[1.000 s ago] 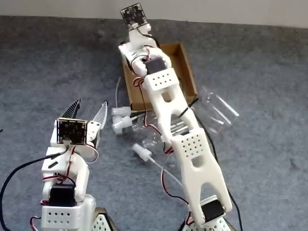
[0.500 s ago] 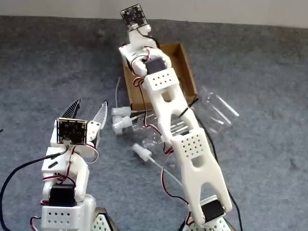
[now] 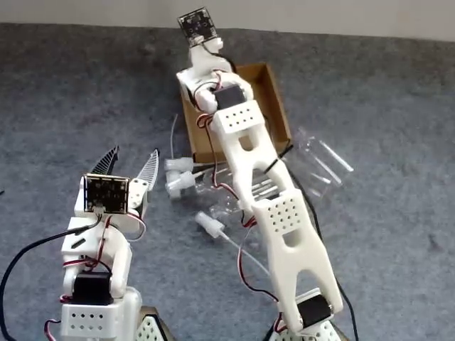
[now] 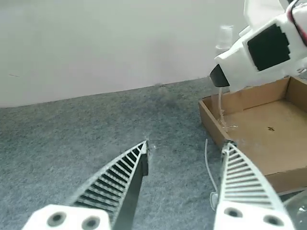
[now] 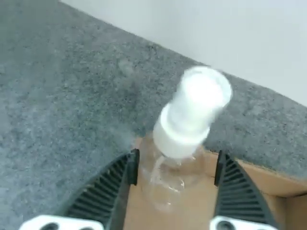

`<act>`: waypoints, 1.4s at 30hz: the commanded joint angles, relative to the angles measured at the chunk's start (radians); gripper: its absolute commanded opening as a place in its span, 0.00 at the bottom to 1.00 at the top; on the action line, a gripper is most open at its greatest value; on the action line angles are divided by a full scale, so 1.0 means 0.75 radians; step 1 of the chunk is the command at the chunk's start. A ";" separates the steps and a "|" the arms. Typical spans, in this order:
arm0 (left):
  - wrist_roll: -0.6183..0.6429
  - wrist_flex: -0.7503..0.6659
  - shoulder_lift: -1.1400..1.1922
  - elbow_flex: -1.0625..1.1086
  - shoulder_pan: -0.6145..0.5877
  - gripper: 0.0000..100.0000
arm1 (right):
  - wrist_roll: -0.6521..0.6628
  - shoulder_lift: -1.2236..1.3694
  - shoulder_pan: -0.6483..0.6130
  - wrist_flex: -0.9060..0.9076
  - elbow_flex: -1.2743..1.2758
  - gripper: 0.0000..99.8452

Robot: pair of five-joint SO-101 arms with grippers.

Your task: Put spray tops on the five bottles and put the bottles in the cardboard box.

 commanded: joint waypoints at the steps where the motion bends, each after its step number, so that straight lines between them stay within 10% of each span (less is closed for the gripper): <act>1: -0.010 -0.025 0.003 -0.036 0.024 0.19 | 0.008 -0.044 -0.005 0.015 -0.177 0.21; 28: -0.010 -0.025 0.003 -0.036 0.021 0.19 | 0.018 -0.482 0.013 1.190 -0.693 0.21; 42: -0.211 0.362 0.005 -0.298 -0.081 0.19 | 0.082 -0.803 0.519 1.190 -0.662 0.09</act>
